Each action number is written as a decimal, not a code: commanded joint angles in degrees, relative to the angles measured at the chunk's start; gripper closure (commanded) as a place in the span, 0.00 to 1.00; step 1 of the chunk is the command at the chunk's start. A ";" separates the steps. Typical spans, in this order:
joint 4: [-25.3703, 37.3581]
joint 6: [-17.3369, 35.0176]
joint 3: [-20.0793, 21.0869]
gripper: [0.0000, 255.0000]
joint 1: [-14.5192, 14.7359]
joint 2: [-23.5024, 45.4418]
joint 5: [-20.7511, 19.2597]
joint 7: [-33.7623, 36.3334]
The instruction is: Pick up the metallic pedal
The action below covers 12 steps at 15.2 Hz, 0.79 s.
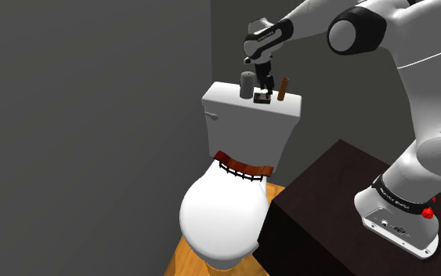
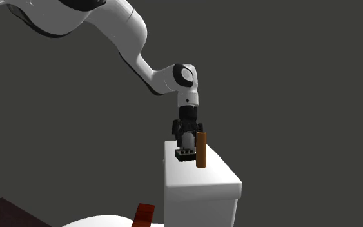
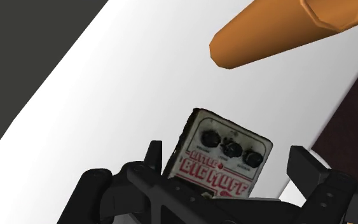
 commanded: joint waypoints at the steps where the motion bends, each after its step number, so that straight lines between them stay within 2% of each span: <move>1: -0.62 1.15 0.05 0.00 -0.05 0.51 0.04 0.05; 3: -0.64 1.42 0.08 0.00 -0.07 0.77 0.07 0.08; 4: -0.76 1.49 0.07 1.00 -0.08 0.72 0.06 0.07; 12: -0.69 1.41 0.07 1.00 -0.06 0.71 0.06 0.08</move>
